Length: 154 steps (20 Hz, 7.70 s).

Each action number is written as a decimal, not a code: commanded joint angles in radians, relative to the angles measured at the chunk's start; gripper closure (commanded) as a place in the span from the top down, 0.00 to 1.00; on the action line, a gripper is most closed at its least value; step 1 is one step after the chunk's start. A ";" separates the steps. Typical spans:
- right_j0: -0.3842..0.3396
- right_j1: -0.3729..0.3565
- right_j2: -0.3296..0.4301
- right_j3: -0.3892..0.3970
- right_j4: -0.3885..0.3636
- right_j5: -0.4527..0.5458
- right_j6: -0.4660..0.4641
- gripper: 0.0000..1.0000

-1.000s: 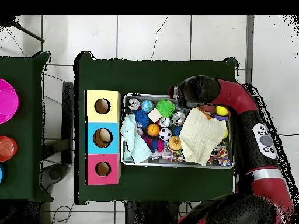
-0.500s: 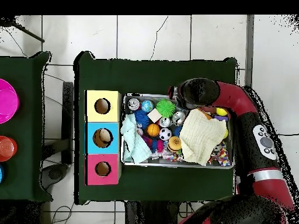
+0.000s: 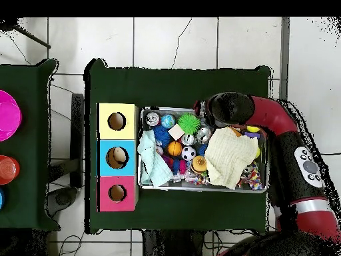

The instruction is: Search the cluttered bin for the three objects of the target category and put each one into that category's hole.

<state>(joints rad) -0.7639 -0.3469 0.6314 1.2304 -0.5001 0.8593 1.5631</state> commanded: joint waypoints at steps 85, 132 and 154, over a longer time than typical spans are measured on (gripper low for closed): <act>0.004 0.031 -0.105 0.255 -0.146 -0.215 0.058 0.00; 0.309 -0.437 -0.391 0.696 0.178 -0.333 0.346 0.00; 0.582 -0.525 -0.538 0.827 0.383 -0.392 0.491 0.00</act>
<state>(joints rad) -0.2246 -0.8617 0.1409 2.0059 -0.1886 0.5175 1.7741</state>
